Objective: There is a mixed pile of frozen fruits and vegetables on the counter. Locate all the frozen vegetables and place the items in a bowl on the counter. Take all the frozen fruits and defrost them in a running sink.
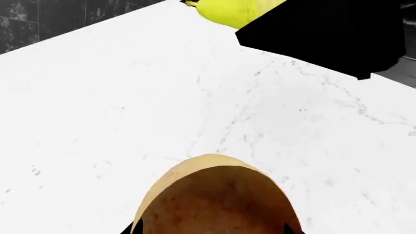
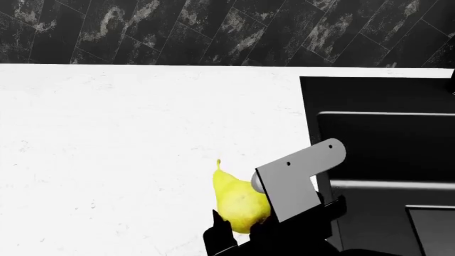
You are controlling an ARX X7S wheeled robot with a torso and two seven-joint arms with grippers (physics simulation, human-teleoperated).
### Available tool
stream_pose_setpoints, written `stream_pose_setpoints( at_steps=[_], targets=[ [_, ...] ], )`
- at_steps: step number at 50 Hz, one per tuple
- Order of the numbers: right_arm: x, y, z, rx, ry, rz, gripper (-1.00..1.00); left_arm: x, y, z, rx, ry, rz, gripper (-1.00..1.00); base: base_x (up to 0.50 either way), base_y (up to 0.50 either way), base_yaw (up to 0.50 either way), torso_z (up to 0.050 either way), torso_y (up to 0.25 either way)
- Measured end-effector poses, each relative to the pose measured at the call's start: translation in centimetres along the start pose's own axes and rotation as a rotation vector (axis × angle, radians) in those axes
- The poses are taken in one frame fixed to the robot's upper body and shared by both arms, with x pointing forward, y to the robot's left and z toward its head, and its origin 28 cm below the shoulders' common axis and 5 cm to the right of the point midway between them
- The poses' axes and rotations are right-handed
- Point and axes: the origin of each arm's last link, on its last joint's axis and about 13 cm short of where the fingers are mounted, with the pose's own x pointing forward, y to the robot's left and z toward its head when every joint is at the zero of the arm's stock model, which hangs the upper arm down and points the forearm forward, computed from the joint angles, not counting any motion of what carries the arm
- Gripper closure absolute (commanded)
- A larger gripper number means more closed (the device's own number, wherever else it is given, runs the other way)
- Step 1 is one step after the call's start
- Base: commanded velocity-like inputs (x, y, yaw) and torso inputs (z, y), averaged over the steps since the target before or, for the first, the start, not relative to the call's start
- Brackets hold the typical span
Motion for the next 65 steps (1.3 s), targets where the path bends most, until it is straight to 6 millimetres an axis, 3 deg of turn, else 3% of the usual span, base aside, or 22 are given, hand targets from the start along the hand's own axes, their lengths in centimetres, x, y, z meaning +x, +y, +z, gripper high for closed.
stream_pose_setpoints(
  at_steps=[17,44,65],
  targets=[
    [-0.5,-0.1,0.4,0.033,-0.07,-0.024,1.0,-0.8,0.2,1.3,0.007,-0.068,0.016,1.0,0.0,0.0,0.0,0.0,0.0],
    [-3.5,-0.4,1.2,0.037,-0.188,-0.123,1.0,-3.1,3.3,7.5,-0.003,-0.293,0.149,1.0,0.0,0.0,0.0,0.0,0.0],
    [-4.7,-0.9,0.9,0.06,-0.187,-0.186,1.0,-3.2,3.1,8.2,-0.002,-0.324,0.154,1.0,0.0,-0.37,0.0,0.0,0.0]
  ],
)
